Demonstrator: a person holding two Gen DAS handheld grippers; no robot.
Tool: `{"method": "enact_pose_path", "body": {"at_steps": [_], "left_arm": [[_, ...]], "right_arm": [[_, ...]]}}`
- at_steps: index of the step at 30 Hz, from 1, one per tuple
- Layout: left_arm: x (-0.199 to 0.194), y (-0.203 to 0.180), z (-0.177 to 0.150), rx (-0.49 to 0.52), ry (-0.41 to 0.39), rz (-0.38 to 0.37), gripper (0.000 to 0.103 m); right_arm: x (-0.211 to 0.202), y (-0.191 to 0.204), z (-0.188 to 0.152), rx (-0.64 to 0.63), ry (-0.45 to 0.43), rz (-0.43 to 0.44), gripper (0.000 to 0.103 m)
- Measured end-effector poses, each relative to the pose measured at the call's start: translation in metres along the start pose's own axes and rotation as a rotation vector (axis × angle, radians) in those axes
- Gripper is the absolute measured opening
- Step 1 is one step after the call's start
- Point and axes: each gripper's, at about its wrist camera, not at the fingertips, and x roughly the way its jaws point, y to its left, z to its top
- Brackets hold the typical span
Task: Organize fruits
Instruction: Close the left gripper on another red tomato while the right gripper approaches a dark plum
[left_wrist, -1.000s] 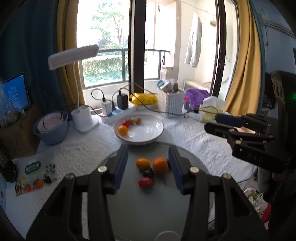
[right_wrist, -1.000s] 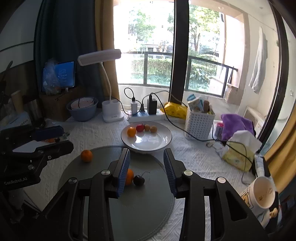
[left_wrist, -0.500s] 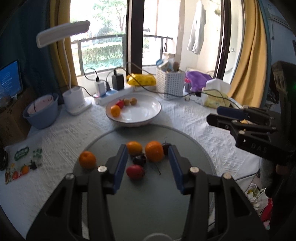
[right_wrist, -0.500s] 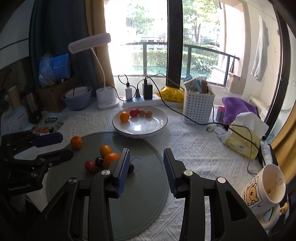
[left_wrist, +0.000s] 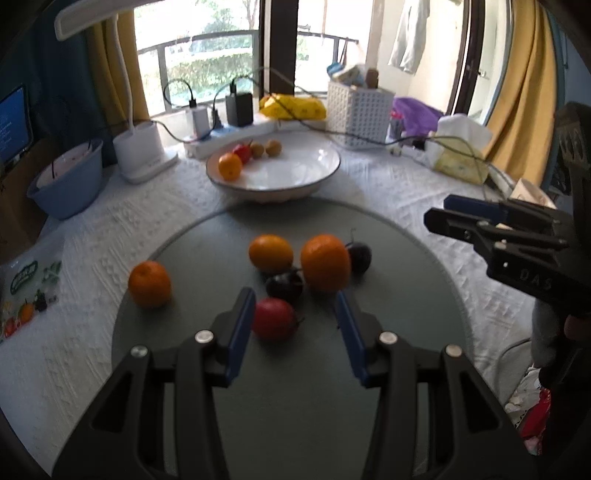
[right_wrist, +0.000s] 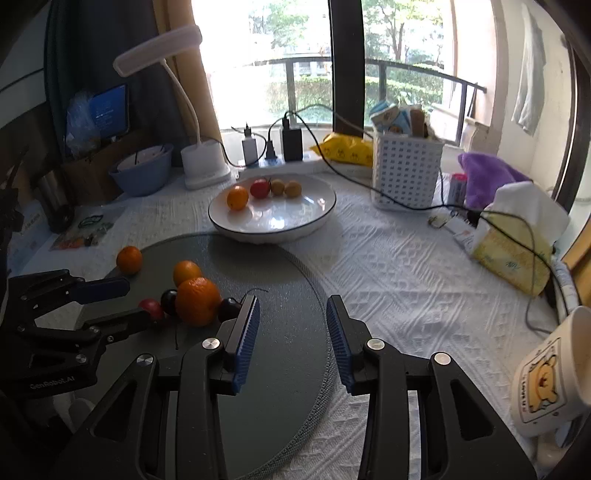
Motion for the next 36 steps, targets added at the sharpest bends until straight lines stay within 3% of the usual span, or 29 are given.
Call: {"method": "enact_pose_path", "body": {"at_steps": [11,14,36], "left_arm": [[0.022,0.006,-0.005,0.023,0.052,0.044,0.046],[0.025,0.008,-0.006,0.028,0.062,0.04,0.042],[0.011,0.027,-0.004,-0.004,0.016,0.009,0.037]], "right_arm": [[0.022,0.002,-0.006,0.014,0.045,0.019,0.04],[0.027,0.004,-0.008,0.016,0.057,0.022,0.04],[0.045,0.024,-0.004,-0.007,0.11,0.038,0.04]]}}
